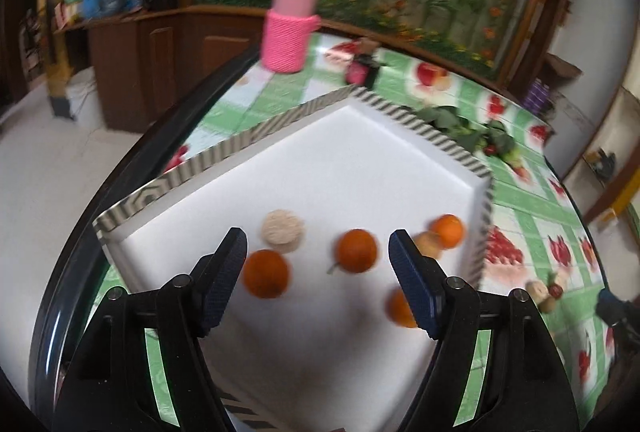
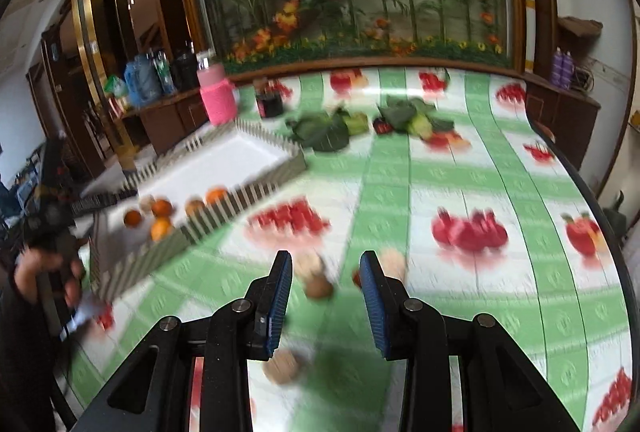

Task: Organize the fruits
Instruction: 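Grasp a brown round fruit with the left tool while the right tool grasps a beige textured bun, then carry the brown fruit and bun into the tray and open both tools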

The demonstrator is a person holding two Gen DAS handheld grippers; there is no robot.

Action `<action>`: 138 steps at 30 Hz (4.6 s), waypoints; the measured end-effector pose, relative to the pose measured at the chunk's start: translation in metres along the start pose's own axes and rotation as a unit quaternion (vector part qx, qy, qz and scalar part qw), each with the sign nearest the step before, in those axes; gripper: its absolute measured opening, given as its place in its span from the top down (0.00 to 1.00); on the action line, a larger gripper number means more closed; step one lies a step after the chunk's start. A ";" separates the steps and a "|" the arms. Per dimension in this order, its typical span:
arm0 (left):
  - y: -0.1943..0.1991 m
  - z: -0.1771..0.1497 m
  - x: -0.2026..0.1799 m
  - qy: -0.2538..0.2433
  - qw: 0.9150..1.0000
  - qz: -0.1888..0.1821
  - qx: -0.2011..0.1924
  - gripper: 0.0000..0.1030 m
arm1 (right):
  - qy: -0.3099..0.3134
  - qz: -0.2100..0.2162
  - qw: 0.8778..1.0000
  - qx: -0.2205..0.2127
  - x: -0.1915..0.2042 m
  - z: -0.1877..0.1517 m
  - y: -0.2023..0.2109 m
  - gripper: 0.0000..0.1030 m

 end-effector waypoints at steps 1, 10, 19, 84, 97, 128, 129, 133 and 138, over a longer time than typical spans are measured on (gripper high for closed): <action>0.001 0.000 -0.008 -0.011 1.000 -0.012 -0.002 0.28 | 0.004 0.000 1.000 0.010 0.000 -0.008 -0.002 0.67; 0.023 -0.027 -0.110 -0.178 0.973 -0.145 -0.005 0.28 | 0.086 0.016 0.994 0.069 0.040 -0.056 -0.025 0.67; 0.000 -0.056 -0.156 -0.247 0.956 -0.152 0.044 0.28 | 0.083 0.021 0.991 0.098 0.037 -0.066 -0.046 0.74; 0.018 -0.007 -0.051 -0.064 0.991 -0.115 -0.020 0.79 | 0.086 0.007 0.996 -0.019 0.098 0.033 -0.040 0.76; -0.009 -0.023 -0.003 -0.020 1.000 -0.008 0.021 0.79 | 0.098 0.088 0.991 -0.014 0.162 0.069 -0.085 0.76; -0.026 -0.031 0.003 -0.020 0.997 0.035 0.060 0.78 | 0.115 0.103 0.987 0.031 0.197 0.070 -0.145 0.76; -0.026 -0.031 0.003 -0.021 0.997 0.037 0.058 0.78 | 0.115 0.103 0.987 0.032 0.197 0.070 -0.146 0.76; -0.027 -0.032 0.003 -0.021 0.997 0.037 0.061 0.78 | 0.112 0.104 0.988 0.031 0.196 0.070 -0.146 0.76; -0.028 -0.032 0.003 -0.020 0.997 0.041 0.061 0.76 | 0.110 0.105 0.988 0.026 0.194 0.071 -0.144 0.76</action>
Point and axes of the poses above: each gripper's, at about its wrist camera, not at the fingertips, and y roughly against the way its jaws point, x to its left, z to its top, the point moved 9 cm from there along -y, roughly the way its jaws point, and after that the axes turned 10 degrees about x, right-handed, at the moved point
